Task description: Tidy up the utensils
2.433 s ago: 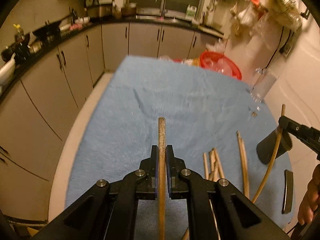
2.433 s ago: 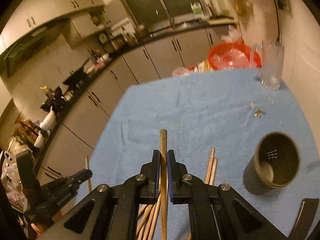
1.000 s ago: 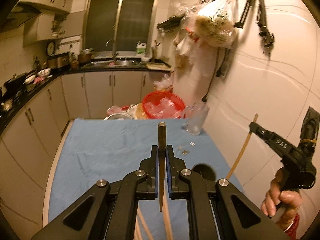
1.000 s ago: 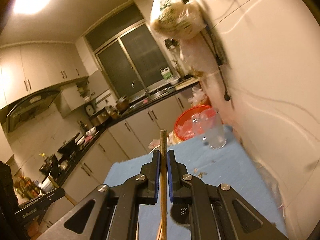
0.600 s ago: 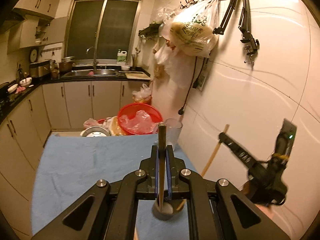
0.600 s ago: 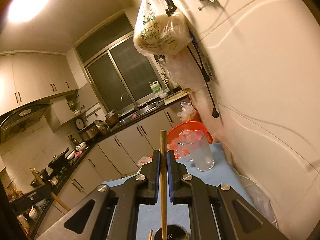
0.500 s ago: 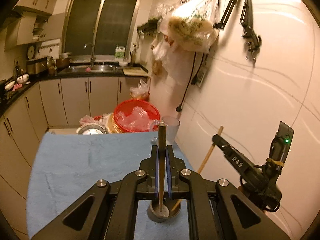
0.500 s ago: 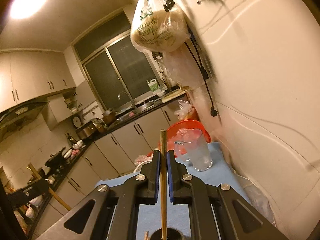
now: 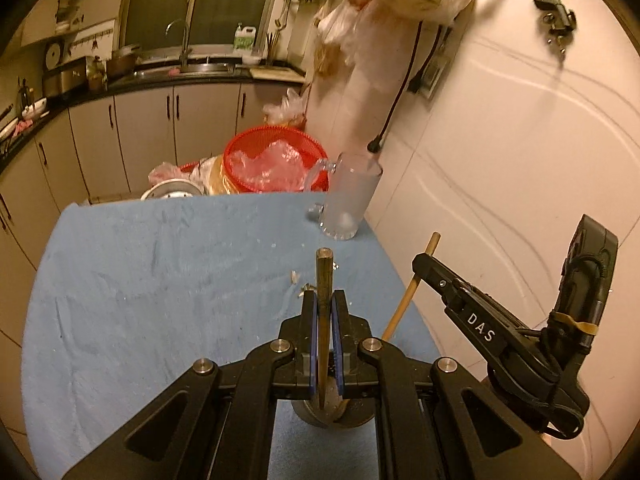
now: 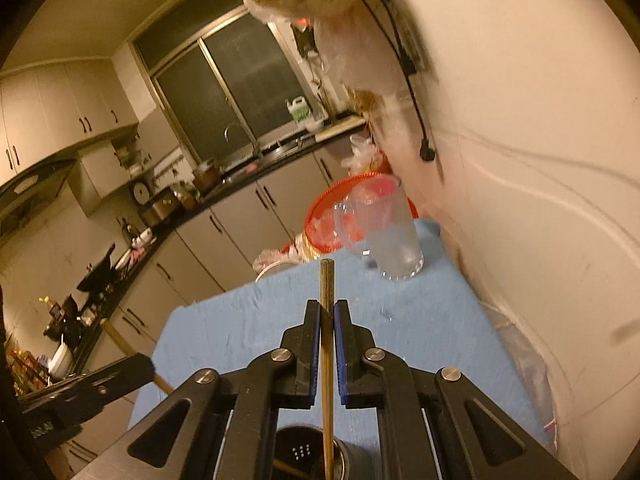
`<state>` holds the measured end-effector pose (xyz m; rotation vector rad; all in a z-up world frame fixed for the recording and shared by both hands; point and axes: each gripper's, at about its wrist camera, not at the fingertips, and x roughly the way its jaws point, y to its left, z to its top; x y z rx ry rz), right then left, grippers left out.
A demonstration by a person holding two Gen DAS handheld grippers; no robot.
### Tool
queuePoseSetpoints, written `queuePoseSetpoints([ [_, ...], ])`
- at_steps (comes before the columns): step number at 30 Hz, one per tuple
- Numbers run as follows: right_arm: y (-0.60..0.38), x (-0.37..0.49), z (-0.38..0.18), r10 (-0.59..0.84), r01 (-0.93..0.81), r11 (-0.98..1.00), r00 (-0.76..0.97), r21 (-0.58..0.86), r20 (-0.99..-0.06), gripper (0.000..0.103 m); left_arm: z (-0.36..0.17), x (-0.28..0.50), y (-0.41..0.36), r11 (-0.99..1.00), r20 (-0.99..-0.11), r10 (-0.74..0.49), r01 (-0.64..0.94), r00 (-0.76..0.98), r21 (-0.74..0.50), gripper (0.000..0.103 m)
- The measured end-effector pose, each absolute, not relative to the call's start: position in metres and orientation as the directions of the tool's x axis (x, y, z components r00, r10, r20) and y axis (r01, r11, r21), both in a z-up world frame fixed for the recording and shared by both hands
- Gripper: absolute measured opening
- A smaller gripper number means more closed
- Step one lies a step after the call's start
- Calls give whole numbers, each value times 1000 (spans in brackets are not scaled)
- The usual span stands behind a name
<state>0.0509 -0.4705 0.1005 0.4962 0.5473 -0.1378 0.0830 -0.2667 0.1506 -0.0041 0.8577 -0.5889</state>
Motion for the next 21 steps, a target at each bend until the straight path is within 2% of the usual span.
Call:
queuePoseSetpoints([
  [6,-470,48,95,18,263,862,839,433,-544,10,150,84,-263,845,-717,-489,473,497,-249,10],
  [8,-472,45,98,20,266,857,839,441,-544,11,153,84,-260,842,-713,-497,474,495,-257,21],
  [9,-472,44,100,19,268,854,840,445,-543,12,157,81,-256,840,-705,-503,475,500,-262,34],
  [10,-473,40,102,20,268,851,843,451,-538,14,161,77,-254,841,-693,-504,476,515,-258,41],
  [16,-468,4,126,9,243,851,880,466,-475,27,176,62,-230,844,-654,-508,477,561,-247,42],
  [18,-460,-11,132,4,231,857,891,460,-454,35,180,52,-213,847,-638,-508,469,579,-249,44],
  [19,-454,-20,134,3,220,862,898,456,-440,49,179,49,-207,849,-636,-506,467,583,-248,46],
  [21,-438,-39,133,6,190,877,914,441,-406,69,177,37,-186,859,-631,-488,460,603,-226,46],
])
